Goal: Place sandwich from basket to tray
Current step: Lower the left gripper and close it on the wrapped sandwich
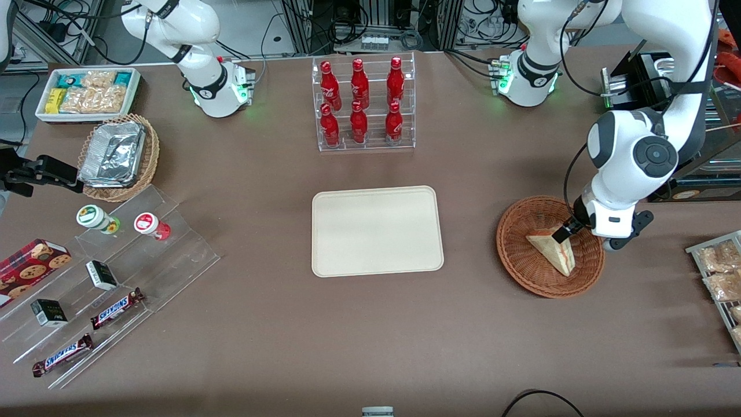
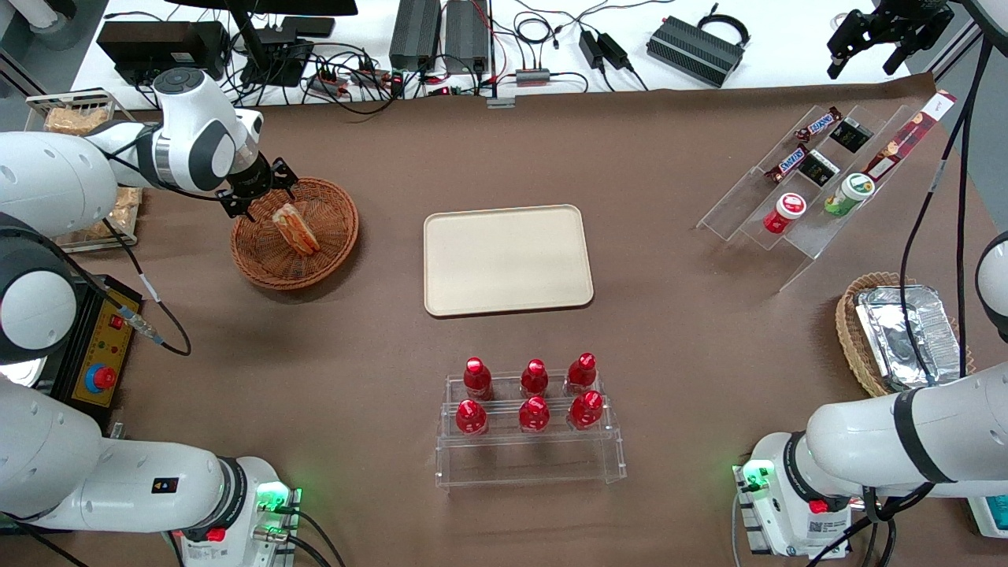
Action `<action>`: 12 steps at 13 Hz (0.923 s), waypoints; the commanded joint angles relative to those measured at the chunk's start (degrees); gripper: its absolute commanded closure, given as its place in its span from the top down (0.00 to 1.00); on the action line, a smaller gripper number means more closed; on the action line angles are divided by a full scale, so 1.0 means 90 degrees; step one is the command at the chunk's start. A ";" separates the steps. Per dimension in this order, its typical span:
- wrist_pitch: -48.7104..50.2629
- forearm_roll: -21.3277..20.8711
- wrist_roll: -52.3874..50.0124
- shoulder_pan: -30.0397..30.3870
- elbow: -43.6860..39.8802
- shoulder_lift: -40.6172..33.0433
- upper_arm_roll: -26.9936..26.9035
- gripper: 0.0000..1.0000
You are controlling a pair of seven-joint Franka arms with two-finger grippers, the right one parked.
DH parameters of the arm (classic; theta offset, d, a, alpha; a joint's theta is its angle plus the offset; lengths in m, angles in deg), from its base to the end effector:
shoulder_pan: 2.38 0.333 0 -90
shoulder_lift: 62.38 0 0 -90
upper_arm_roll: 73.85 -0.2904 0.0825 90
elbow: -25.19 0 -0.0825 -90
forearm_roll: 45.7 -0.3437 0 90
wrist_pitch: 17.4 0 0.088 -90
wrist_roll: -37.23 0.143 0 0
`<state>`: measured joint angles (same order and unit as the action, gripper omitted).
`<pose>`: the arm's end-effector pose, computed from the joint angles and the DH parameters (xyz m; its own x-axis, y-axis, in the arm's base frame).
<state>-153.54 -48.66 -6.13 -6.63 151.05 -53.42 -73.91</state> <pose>0.5187 -0.0362 0.2824 0.7975 0.6019 0.0415 0.6028 -0.7978 -0.0114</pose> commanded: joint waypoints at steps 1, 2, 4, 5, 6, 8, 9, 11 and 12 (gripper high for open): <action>-0.0446 -0.0013 -0.0326 -0.0006 0.0019 0.0341 0.0026 1.00; -0.0622 -0.0013 -0.0541 -0.0006 0.0019 0.0468 0.0074 1.00; -0.0761 -0.0033 -0.0611 -0.0006 0.0028 0.0615 0.0172 1.00; -0.0771 -0.0042 -0.0611 -0.0006 0.0028 0.0635 0.0172 1.00; -0.0780 -0.0043 -0.0611 0.0004 0.0028 0.0664 0.0172 1.00; -0.0829 -0.0081 -0.0601 0.0004 0.0048 0.0742 0.0172 0.86; -0.0791 -0.0101 -0.0572 0.0004 0.0067 0.0762 0.0162 0.60; -0.0703 -0.0140 -0.0504 0.0023 0.0058 0.0791 0.0162 0.02; -0.0538 -0.0169 -0.0494 0.0014 0.0029 0.0791 0.0162 0.00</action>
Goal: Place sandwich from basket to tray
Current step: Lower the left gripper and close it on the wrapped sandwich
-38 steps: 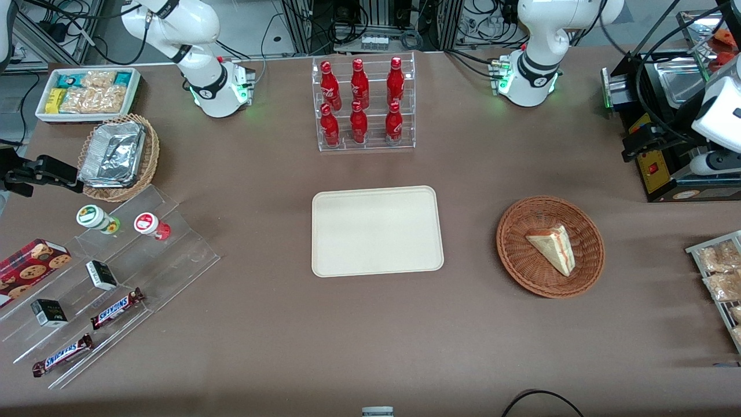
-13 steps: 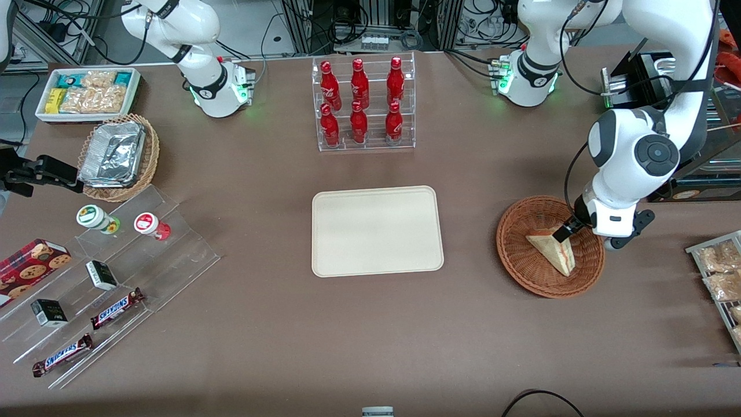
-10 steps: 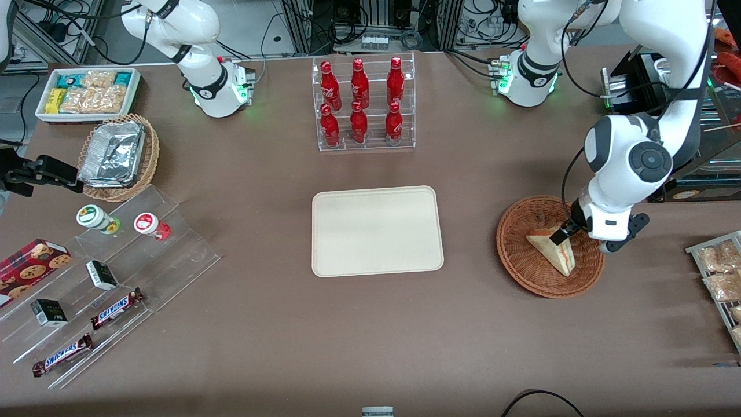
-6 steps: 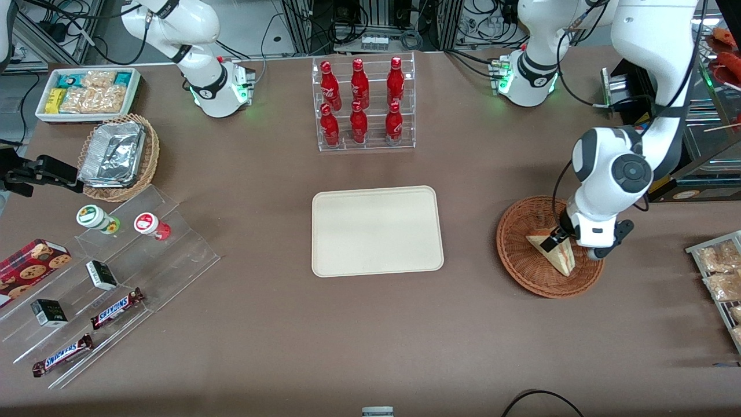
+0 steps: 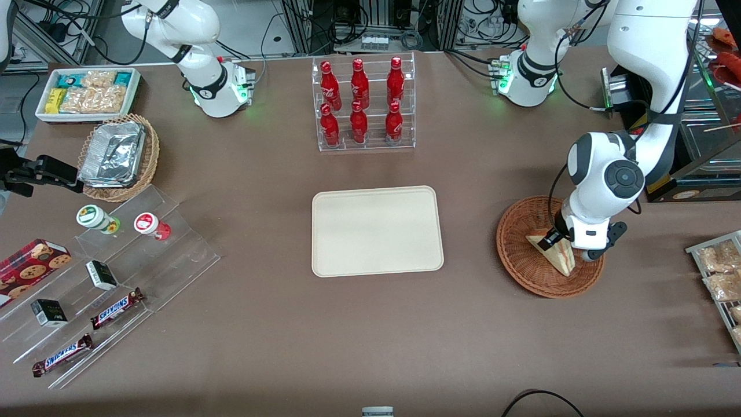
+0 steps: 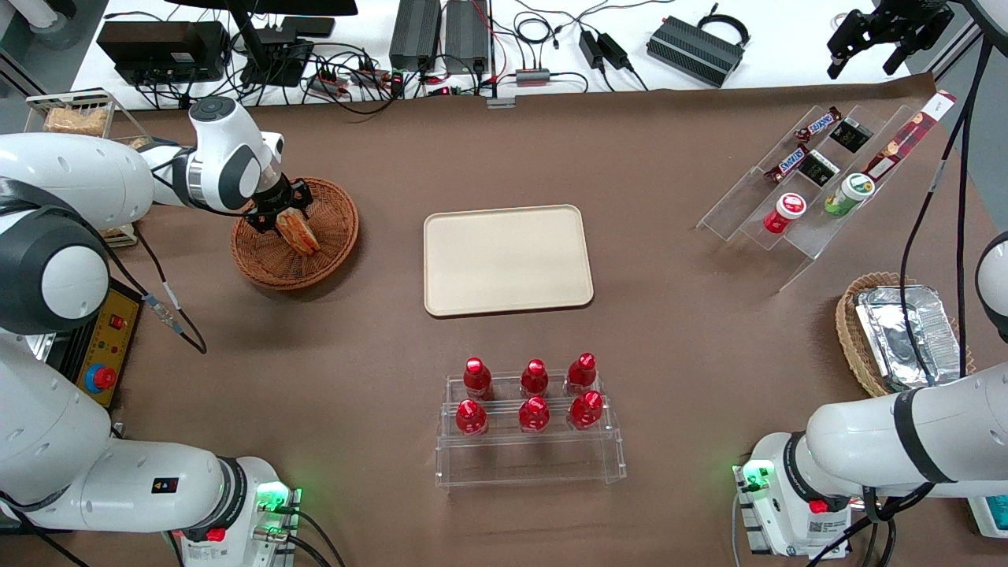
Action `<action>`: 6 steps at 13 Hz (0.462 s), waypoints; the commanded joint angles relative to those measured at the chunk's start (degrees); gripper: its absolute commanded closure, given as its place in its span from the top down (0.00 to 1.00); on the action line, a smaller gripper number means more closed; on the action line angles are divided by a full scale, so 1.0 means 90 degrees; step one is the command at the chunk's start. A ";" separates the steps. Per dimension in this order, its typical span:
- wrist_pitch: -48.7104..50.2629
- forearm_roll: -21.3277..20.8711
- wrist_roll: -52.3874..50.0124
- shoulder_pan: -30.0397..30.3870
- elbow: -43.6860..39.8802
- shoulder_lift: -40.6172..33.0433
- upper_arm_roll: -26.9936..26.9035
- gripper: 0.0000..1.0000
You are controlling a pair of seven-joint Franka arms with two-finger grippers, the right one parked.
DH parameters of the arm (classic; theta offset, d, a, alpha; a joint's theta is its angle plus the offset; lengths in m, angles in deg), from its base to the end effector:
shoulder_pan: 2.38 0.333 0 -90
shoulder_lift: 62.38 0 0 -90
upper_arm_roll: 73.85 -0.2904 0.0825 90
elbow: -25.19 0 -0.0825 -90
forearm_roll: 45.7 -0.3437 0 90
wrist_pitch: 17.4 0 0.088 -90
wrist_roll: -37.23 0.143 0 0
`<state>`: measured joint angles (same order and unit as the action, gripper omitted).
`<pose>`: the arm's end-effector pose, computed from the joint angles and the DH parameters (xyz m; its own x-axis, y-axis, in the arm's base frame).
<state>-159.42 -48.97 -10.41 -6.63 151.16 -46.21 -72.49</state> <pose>0.5215 -0.0504 0.2251 0.7716 0.6359 0.0193 0.6361 -0.7713 -0.0210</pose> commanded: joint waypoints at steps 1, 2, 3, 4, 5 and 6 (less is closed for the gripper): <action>0.0319 -0.0290 -0.0029 0.0013 -0.0022 -0.0058 0.0004 0.00; 0.0582 -0.0398 -0.0019 0.0013 -0.0080 -0.0127 0.0004 0.00; 0.0962 -0.0428 -0.0009 0.0013 -0.0303 -0.0234 0.0014 0.00; 0.1488 -0.0428 0.0039 0.0003 -0.0625 -0.0312 0.0043 0.00; 0.2054 -0.0428 0.0136 -0.0007 -0.0947 -0.0371 0.0140 0.00; 0.2707 -0.0428 0.0156 -0.0007 -0.1424 -0.0410 0.0334 0.00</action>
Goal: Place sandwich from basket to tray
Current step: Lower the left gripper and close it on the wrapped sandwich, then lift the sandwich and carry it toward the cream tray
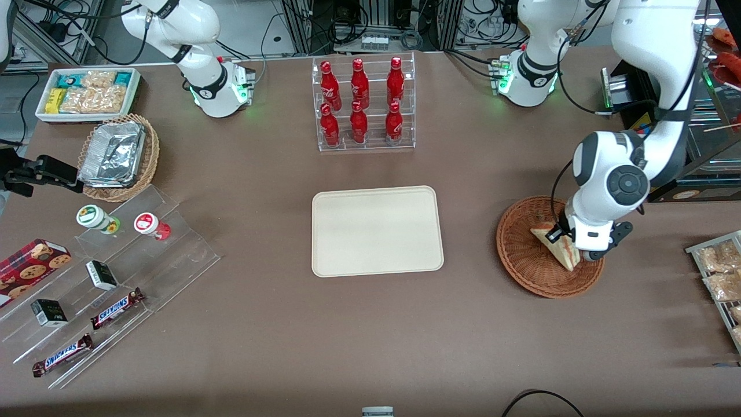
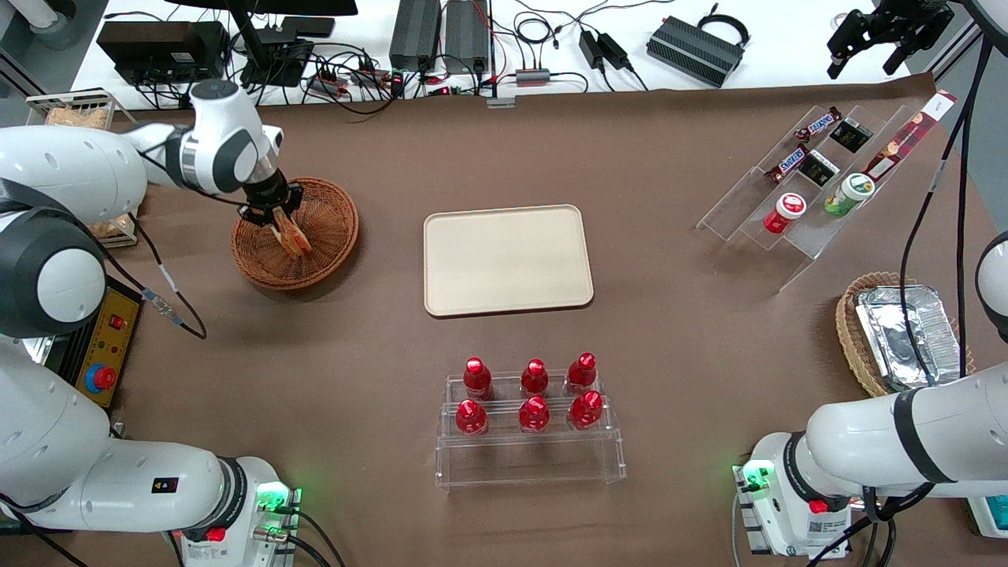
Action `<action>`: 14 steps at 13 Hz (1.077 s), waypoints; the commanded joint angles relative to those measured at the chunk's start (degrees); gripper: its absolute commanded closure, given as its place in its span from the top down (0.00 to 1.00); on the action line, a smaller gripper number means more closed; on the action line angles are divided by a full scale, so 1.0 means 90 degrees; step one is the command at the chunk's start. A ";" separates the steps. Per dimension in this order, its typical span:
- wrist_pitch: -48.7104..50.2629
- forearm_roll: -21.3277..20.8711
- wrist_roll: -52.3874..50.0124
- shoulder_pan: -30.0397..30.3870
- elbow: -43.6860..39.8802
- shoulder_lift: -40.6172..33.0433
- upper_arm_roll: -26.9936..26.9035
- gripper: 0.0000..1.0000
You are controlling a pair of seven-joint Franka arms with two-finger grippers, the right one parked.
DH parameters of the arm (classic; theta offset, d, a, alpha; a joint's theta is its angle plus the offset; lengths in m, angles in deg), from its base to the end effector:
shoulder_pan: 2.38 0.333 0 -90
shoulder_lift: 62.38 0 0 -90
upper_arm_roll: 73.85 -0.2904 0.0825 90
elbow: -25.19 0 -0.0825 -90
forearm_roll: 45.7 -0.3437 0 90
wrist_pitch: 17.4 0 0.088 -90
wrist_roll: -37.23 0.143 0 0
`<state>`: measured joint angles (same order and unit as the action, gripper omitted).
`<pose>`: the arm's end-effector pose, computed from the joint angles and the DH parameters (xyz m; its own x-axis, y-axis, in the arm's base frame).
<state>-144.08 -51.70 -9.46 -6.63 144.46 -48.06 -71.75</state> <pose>0.5255 -0.0520 0.2645 0.8020 0.5963 -0.0351 0.5875 -0.7980 -0.1345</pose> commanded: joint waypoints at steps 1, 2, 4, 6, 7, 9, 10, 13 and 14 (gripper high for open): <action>0.1599 -0.0115 0.0061 -0.0016 -0.1187 -0.0166 0.0361 0.00; 0.2117 -0.0105 0.0051 -0.0035 -0.1724 -0.0098 0.0536 0.00; 0.2677 0.0079 -0.0046 -0.0142 -0.2681 0.0107 0.0868 0.00; 0.2952 0.0431 -0.0056 -0.0201 -0.3279 0.0302 0.1317 0.00; 0.2943 0.0442 -0.0066 -0.0298 -0.3407 0.0361 0.1542 0.00; 0.2904 0.0403 -0.0076 -0.0774 -0.3555 0.0565 0.1806 0.00; 0.2798 0.0384 -0.0086 -0.1116 -0.3642 0.0770 0.1798 0.00; 0.2611 -0.0014 -0.0670 -0.2064 -0.4646 0.1940 0.1788 0.00; 0.2601 -0.0162 -0.0749 -0.2260 -0.4871 0.2253 0.1788 0.00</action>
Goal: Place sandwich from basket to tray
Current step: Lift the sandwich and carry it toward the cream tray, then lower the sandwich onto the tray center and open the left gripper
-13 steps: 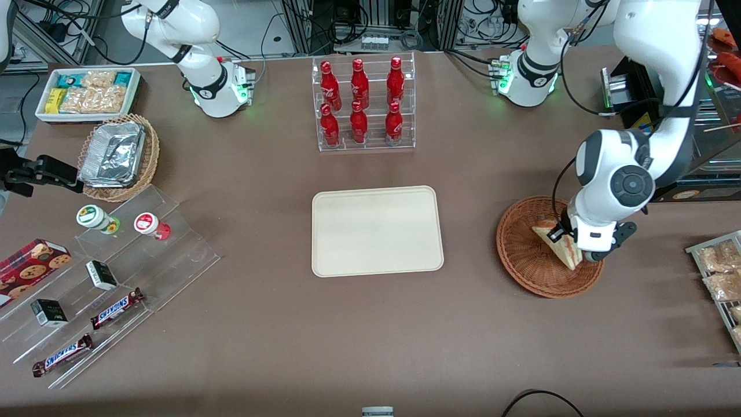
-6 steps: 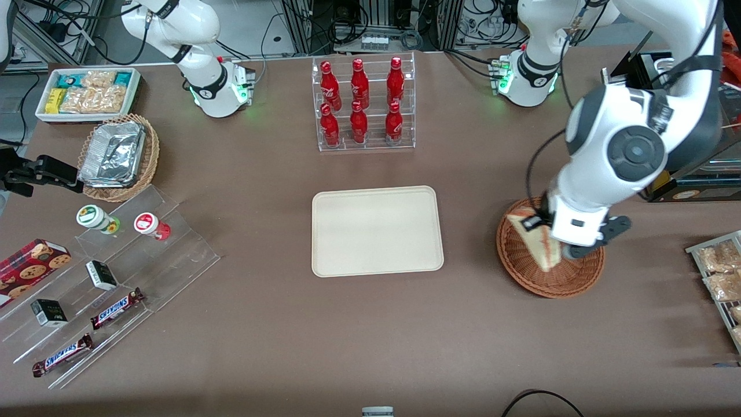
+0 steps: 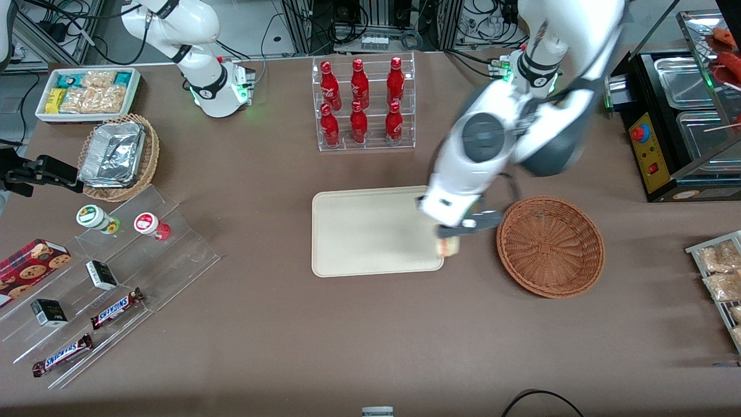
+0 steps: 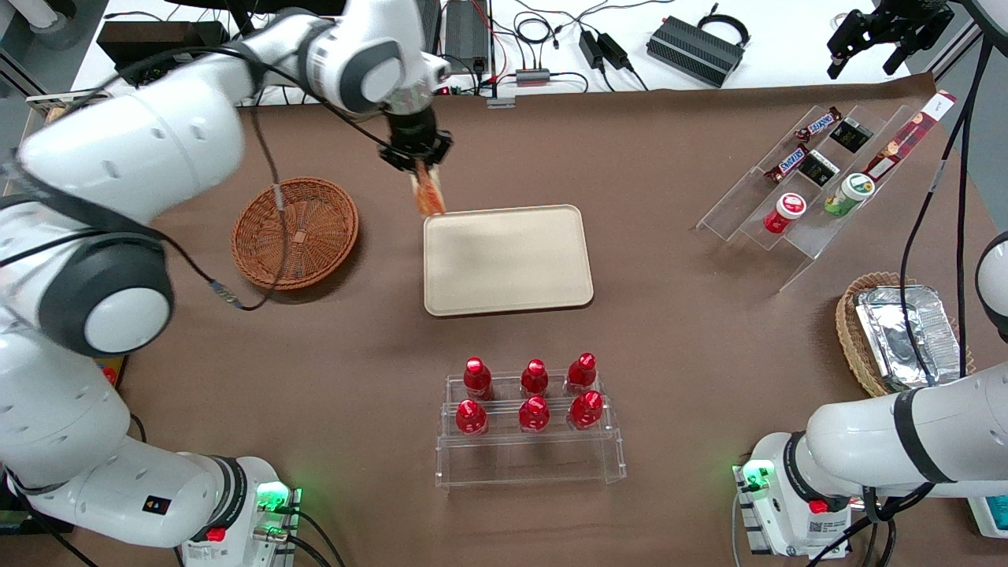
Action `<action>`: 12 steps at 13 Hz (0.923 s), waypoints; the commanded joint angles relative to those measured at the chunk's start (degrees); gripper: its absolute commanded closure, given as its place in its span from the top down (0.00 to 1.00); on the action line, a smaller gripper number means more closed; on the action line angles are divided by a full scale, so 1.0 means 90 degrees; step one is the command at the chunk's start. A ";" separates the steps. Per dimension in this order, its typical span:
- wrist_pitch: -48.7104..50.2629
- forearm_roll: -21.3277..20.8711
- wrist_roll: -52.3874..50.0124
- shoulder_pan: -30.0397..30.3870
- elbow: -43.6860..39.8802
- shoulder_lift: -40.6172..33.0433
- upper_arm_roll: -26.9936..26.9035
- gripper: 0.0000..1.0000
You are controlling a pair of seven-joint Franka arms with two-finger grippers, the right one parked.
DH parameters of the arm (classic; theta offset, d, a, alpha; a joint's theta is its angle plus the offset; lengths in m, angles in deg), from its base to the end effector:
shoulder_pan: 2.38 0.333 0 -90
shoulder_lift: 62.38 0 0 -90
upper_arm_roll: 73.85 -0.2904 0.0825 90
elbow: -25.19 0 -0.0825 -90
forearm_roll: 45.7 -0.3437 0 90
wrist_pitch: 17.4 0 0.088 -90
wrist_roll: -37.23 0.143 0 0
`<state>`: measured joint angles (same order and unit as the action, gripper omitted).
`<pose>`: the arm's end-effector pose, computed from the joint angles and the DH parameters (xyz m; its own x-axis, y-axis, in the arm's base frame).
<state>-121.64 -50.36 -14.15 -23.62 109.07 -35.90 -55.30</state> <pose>0.5030 -0.3728 0.3740 0.9737 0.2035 -0.1028 0.2021 -0.9791 -0.0239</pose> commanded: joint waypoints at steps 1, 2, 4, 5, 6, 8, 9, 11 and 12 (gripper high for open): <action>0.0069 -0.0342 -0.0237 -0.0538 -0.1038 0.1108 -0.0040 0.00; -0.0173 -0.0351 -0.0238 -0.0666 -0.1020 0.1255 -0.0040 0.00; -0.0798 -0.0361 -0.0247 -0.0891 -0.0981 0.1625 -0.0050 0.00; -0.1042 -0.0371 -0.0247 -0.0979 -0.0981 0.1821 -0.0069 0.00; -0.1219 -0.0419 -0.0267 -0.1086 -0.0981 0.1939 -0.0079 0.00; -0.1376 -0.0847 -0.0587 -0.1165 -0.0971 0.2202 -0.0069 0.00; -0.1570 -0.0975 -0.0628 -0.1214 -0.0980 0.2339 -0.0069 0.00; -0.1845 -0.0996 -0.0686 -0.1301 -0.0961 0.2496 -0.0069 0.00; -0.1845 -0.0986 -0.0706 -0.1312 -0.0961 0.2497 -0.0069 0.00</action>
<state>-138.25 -57.99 -18.67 -34.12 102.66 -14.58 -55.42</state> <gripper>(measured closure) 0.846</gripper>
